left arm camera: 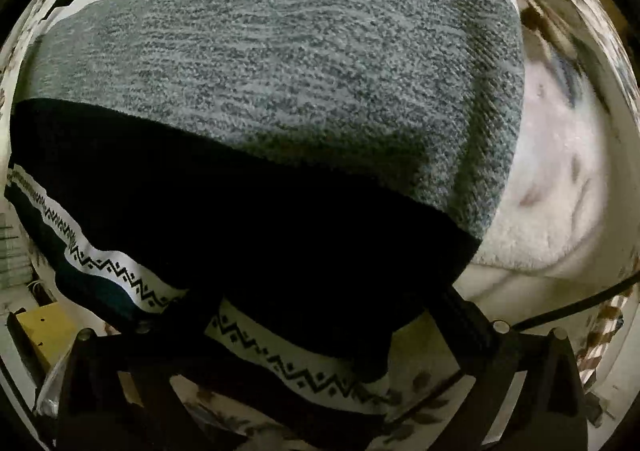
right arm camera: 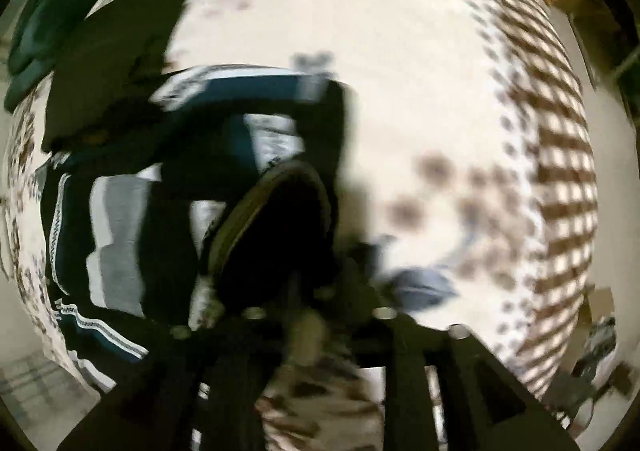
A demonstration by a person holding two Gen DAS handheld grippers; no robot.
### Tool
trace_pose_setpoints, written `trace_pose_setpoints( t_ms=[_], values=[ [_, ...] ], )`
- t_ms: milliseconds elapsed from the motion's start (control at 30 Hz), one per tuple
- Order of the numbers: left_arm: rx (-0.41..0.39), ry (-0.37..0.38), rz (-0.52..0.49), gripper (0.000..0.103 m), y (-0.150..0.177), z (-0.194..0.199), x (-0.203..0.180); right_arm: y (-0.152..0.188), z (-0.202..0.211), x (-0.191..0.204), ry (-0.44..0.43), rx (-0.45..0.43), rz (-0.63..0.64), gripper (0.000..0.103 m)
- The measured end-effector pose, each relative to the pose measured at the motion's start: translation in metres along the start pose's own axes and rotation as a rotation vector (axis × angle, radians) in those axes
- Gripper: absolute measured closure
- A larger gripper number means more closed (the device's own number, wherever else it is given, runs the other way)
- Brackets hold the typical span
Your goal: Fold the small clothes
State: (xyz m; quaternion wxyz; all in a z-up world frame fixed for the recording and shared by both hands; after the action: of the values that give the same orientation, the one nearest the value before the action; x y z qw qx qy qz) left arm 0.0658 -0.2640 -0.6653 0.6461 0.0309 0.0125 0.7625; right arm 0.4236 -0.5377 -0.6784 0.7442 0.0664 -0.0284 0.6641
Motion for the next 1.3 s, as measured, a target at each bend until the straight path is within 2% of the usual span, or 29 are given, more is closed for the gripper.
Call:
trace_pose_setpoints(
  t_ms=[67,133,267,367,500,600,767,833,933,1000,1100,1167,1233,1267,1300],
  values=[
    [-0.002,-0.001,0.006,0.0,-0.003,-0.002,-0.013,0.001,0.011,-0.011,-0.033,-0.027,-0.014,0.066],
    [-0.001,-0.007,0.01,0.0,-0.001,-0.002,-0.017,0.001,0.019,-0.016,-0.111,-0.054,-0.017,0.057],
    [0.01,-0.002,-0.001,0.0,0.0,0.007,-0.019,-0.012,0.015,-0.016,-0.17,-0.062,-0.009,0.056],
    [-0.044,-0.024,-0.025,0.001,0.009,0.032,-0.021,-0.018,0.005,-0.018,-0.188,-0.03,-0.041,0.056],
    [-0.142,-0.041,-0.115,0.001,0.027,0.069,-0.035,-0.01,0.009,-0.039,-0.169,-0.018,-0.023,0.056],
    [-0.156,-0.035,-0.148,0.001,0.039,0.08,-0.046,-0.003,0.014,-0.063,-0.167,0.022,-0.016,0.055],
    [-0.15,-0.019,-0.16,0.001,0.049,0.092,-0.062,0.032,0.017,-0.097,-0.136,0.111,0.044,0.055],
    [-0.184,-0.008,-0.132,0.001,0.048,0.106,-0.056,0.053,0.017,-0.106,-0.076,0.14,0.101,0.052],
    [-0.234,0.061,-0.045,0.001,0.044,0.123,-0.034,0.083,0.011,-0.116,0.081,0.167,0.207,0.049],
    [-0.241,0.096,-0.017,0.001,0.037,0.121,-0.019,0.098,-0.001,-0.127,0.126,0.205,0.225,0.049],
    [-0.207,0.044,-0.06,0.001,0.022,0.1,-0.027,0.105,-0.016,-0.141,0.07,0.243,0.148,0.049],
    [-0.196,0.031,-0.1,0.001,0.017,0.084,-0.032,0.105,-0.02,-0.14,0.037,0.235,0.126,0.049],
    [-0.164,0.039,-0.153,0.005,0.008,0.063,-0.048,0.101,-0.024,-0.133,0.003,0.222,0.122,0.049],
    [-0.158,0.037,-0.175,0.011,0.007,0.058,-0.055,0.098,-0.025,-0.128,-0.014,0.213,0.121,0.049],
    [-0.151,0.028,-0.201,0.028,0.007,0.052,-0.063,0.093,-0.026,-0.123,-0.041,0.203,0.118,0.049]
  ],
)
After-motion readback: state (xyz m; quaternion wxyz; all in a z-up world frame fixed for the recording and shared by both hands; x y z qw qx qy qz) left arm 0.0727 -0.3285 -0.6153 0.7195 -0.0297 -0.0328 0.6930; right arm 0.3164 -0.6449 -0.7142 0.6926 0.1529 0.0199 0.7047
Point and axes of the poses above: each gripper's, at about its wrist camera, not at the fingertips, and z roughly against the way its jaws point, x to its left, y to its underside, the point moved 1 cm from there along -z, roughly the way its jaws point, and after that the axes turned 4 degrees about x, right-handed, at the moved point
